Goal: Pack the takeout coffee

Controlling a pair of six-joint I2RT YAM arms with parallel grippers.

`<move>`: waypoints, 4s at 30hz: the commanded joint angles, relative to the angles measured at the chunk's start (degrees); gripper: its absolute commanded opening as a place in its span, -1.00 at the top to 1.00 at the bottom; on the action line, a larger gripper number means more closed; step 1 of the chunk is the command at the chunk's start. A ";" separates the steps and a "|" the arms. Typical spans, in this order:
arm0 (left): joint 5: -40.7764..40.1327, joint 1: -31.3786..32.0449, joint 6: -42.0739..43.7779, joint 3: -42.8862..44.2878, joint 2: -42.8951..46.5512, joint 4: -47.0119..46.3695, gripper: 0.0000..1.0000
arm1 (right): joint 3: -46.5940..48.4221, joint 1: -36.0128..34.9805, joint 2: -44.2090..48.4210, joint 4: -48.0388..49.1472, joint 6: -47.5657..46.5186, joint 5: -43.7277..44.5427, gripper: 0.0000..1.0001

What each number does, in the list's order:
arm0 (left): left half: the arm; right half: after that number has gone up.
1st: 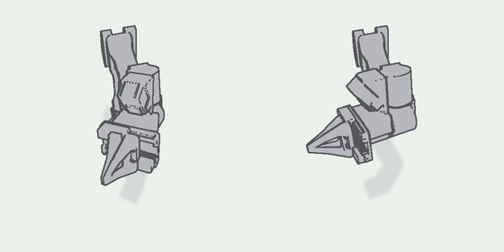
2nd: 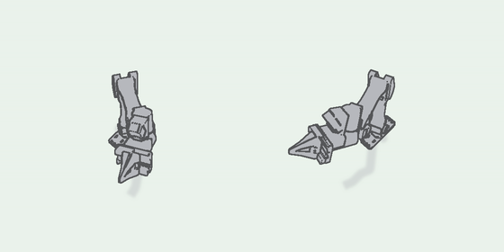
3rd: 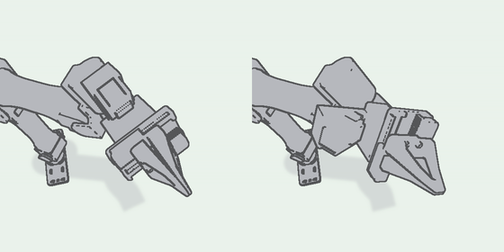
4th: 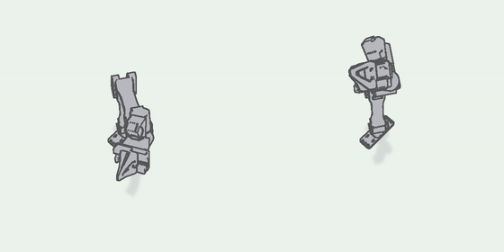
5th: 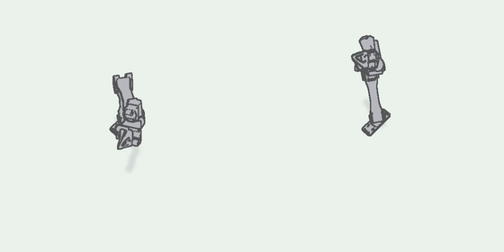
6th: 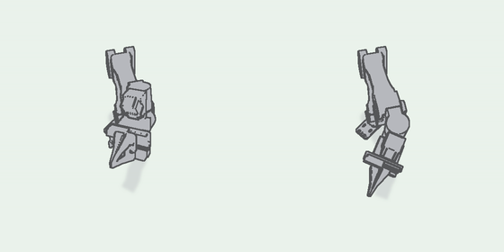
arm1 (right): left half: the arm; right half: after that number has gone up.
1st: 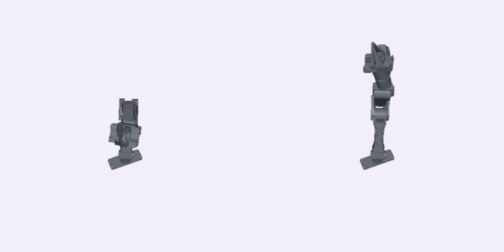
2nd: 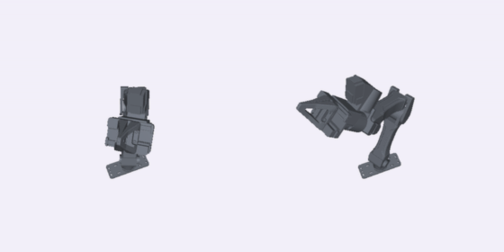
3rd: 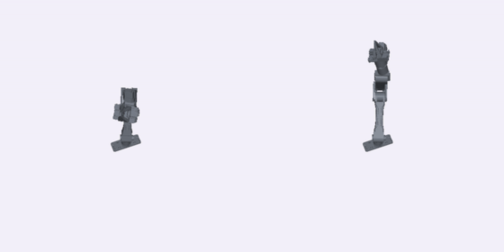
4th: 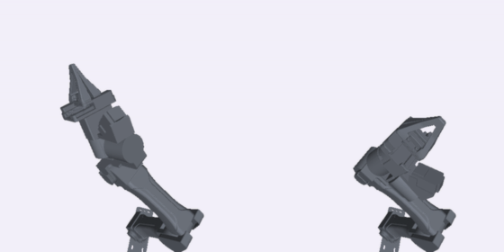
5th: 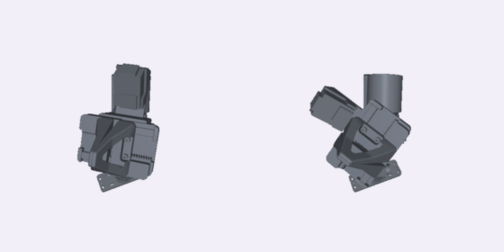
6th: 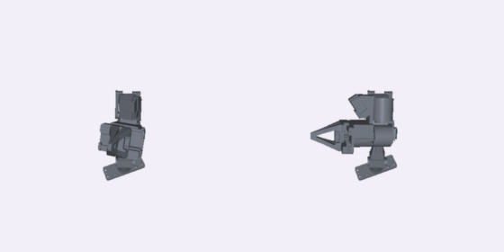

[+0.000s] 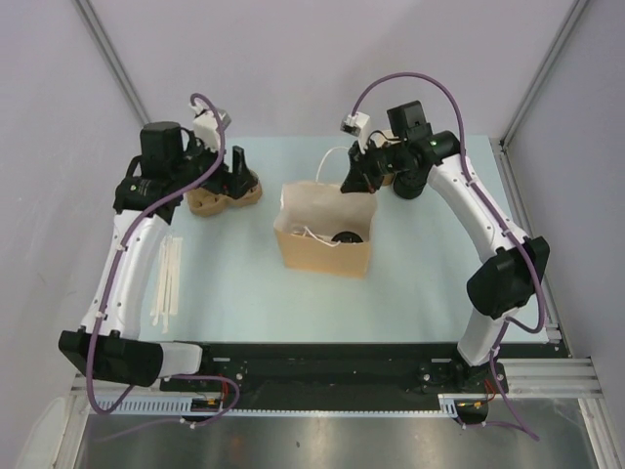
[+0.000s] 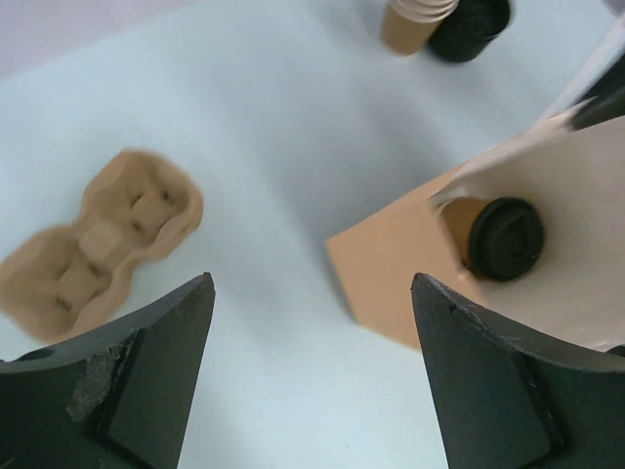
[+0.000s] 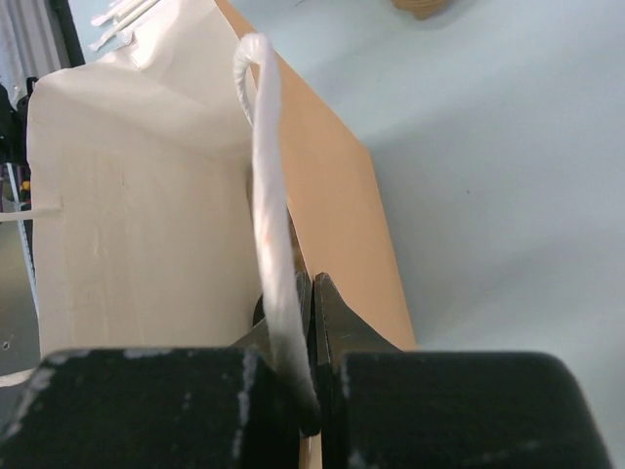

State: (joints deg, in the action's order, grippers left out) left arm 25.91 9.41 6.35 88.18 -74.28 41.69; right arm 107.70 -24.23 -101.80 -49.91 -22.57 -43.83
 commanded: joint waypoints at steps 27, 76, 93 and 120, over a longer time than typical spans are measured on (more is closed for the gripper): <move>-12.02 -31.20 10.79 -23.58 -9.92 5.86 -0.29 | 7.61 3.49 -2.79 -1.24 -1.60 4.19 0.11; -14.75 -43.25 25.47 -29.91 -17.29 -0.74 0.45 | 27.65 -1.44 -2.62 -6.95 -3.80 22.04 -0.99; -14.48 -43.25 24.85 -27.89 -21.60 -1.44 0.56 | 28.70 -1.08 -3.76 -6.08 -3.98 23.71 -0.99; -8.95 -43.07 21.78 -23.24 -14.41 7.69 0.90 | 27.30 -0.82 -3.76 -5.29 -4.33 23.09 -0.99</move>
State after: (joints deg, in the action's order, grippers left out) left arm 14.26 -33.32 29.47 61.80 -93.03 46.06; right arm 134.39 -25.41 -105.58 -56.75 -26.24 -20.40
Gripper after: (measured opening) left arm 0.057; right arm 0.994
